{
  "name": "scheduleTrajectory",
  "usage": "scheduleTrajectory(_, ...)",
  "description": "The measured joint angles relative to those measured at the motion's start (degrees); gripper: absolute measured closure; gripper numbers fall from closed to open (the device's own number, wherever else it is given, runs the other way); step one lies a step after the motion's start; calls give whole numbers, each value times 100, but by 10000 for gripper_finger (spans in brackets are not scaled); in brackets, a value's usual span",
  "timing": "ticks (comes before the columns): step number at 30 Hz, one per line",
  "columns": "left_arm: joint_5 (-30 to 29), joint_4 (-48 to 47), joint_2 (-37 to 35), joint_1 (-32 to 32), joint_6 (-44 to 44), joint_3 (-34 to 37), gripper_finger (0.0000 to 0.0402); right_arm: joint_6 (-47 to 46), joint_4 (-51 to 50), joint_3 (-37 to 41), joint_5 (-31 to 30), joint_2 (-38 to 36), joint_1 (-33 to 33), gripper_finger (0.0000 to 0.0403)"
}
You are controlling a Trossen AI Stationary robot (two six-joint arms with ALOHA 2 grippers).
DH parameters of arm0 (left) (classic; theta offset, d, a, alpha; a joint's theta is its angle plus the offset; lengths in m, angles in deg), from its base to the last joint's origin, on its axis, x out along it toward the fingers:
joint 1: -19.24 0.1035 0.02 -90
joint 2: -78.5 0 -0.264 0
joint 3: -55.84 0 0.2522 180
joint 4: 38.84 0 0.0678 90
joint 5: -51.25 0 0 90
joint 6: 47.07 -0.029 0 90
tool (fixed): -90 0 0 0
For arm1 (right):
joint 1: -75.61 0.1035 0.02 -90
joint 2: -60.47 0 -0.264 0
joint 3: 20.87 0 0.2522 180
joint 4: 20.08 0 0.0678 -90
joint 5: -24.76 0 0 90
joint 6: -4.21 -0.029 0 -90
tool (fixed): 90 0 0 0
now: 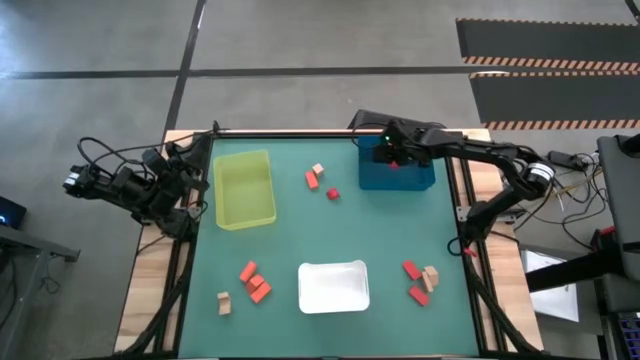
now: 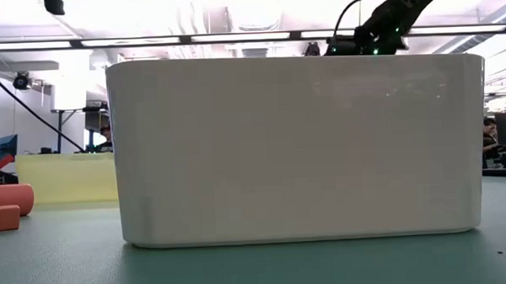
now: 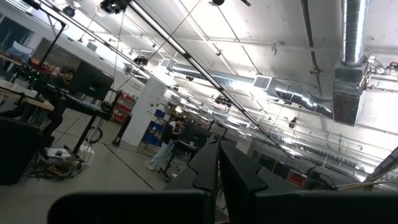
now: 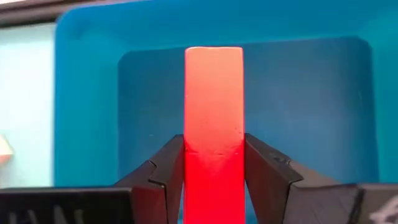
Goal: Sort & place blocks by color
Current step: Put the red block into the blue bin, then put the orange block into the yellow bin
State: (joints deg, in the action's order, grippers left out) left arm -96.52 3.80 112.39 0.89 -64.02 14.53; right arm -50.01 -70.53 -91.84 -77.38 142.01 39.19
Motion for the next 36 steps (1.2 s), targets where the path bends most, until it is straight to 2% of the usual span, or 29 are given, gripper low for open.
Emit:
scheduleTrajectory(11, -9, 2, 11, 0, 2, 0, 400, 217, 166, -4, -112, 659, -74, 275)
scheduleTrajectory(16, -202, 3, 13, 0, 0, 1, 400, 402, 251, -4, -146, 921, -74, 275)
scheduleTrajectory(20, -331, 2, 20, 2, 2, 0, 400, 405, 277, -4, -144, 1025, -74, 258)
scheduleTrajectory(28, -342, 3, 21, 1, 7, 1, 400, 471, 243, -30, -140, 891, -74, 203)
scheduleTrajectory(32, -342, 3, 85, -2, 42, 0, 400, 522, 95, -158, -73, 622, -37, 196)
scheduleTrajectory(36, -342, 4, 218, -2, 479, 0, 400, 539, -176, -356, -34, 230, 107, 200)
